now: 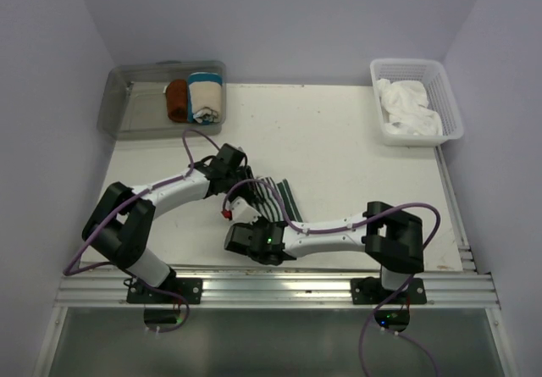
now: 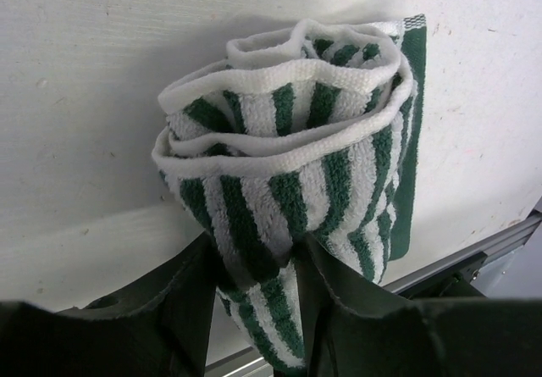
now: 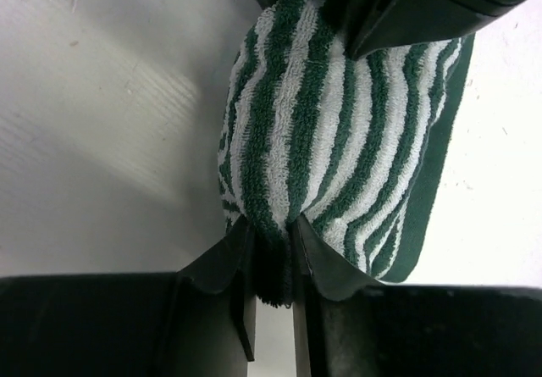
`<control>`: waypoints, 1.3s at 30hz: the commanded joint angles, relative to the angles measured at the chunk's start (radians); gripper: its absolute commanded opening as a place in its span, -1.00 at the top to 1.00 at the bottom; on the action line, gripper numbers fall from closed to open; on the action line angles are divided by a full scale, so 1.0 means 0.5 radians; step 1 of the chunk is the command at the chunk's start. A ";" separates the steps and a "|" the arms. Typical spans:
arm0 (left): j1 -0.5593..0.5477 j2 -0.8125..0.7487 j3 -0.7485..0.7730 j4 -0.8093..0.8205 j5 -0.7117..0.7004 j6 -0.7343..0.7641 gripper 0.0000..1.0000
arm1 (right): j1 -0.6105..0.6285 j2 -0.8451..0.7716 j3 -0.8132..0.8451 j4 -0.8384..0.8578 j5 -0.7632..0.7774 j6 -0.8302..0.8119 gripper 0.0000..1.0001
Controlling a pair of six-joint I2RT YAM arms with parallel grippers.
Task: Roll the towels
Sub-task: Roll the towel
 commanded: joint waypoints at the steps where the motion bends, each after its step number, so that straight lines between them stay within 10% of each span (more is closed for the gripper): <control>1: -0.003 -0.052 -0.027 -0.031 -0.053 -0.022 0.10 | -0.047 -0.056 -0.067 0.026 -0.037 0.189 0.70; 7: 0.000 -0.110 0.043 -0.183 -0.230 -0.019 -0.36 | -0.145 -0.249 -0.184 0.149 -0.254 0.294 0.98; 21: 0.004 -0.184 0.172 -0.326 -0.427 0.063 -0.63 | -0.645 -0.903 -0.901 0.927 -1.147 0.616 1.00; 39: -0.110 -0.163 -0.091 0.475 0.116 0.146 -0.96 | -1.314 -1.152 -1.647 1.870 -2.270 1.116 1.00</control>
